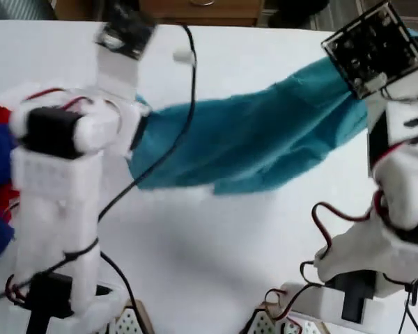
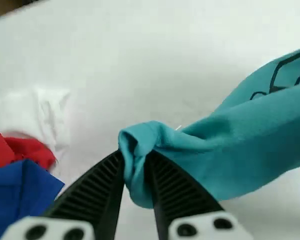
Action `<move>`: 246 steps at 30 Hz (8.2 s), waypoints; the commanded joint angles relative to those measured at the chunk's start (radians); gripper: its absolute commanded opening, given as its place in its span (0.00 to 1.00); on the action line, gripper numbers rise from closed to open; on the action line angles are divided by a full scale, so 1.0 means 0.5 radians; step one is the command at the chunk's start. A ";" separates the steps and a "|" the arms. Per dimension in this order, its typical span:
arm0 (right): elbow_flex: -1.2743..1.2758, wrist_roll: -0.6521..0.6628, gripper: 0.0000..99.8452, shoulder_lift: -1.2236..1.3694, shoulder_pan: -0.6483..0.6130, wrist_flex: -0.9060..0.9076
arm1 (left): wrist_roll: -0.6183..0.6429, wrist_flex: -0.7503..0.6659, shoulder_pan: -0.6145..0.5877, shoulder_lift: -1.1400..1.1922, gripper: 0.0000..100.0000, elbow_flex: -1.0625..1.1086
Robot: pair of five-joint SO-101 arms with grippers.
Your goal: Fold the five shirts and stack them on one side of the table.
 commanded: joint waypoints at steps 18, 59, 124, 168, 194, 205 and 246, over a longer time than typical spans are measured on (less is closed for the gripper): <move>2.547 -0.006 0.02 -0.671 -0.241 -0.514 | -0.270 -1.209 0.003 -0.058 0.11 1.763; 2.992 0.058 0.02 -0.993 -0.130 -0.695 | -1.277 -0.497 -0.172 0.669 0.17 0.496; 2.102 -0.187 0.02 -0.999 -0.017 -1.395 | -1.000 0.098 -0.083 -0.012 0.03 -0.419; 1.758 -0.420 0.02 -2.101 0.044 -0.796 | -0.930 0.095 -0.427 -1.599 0.03 0.005; 2.280 -0.411 0.02 -1.751 -0.238 -1.241 | -0.985 -0.537 -0.552 -1.151 0.03 0.416; 2.654 -0.405 0.02 -1.244 -0.238 -1.760 | -0.991 -0.905 -0.423 -0.384 0.03 0.416; 2.194 -0.411 0.02 0.618 -0.262 -2.116 | -0.850 -1.749 -0.371 1.338 0.03 0.293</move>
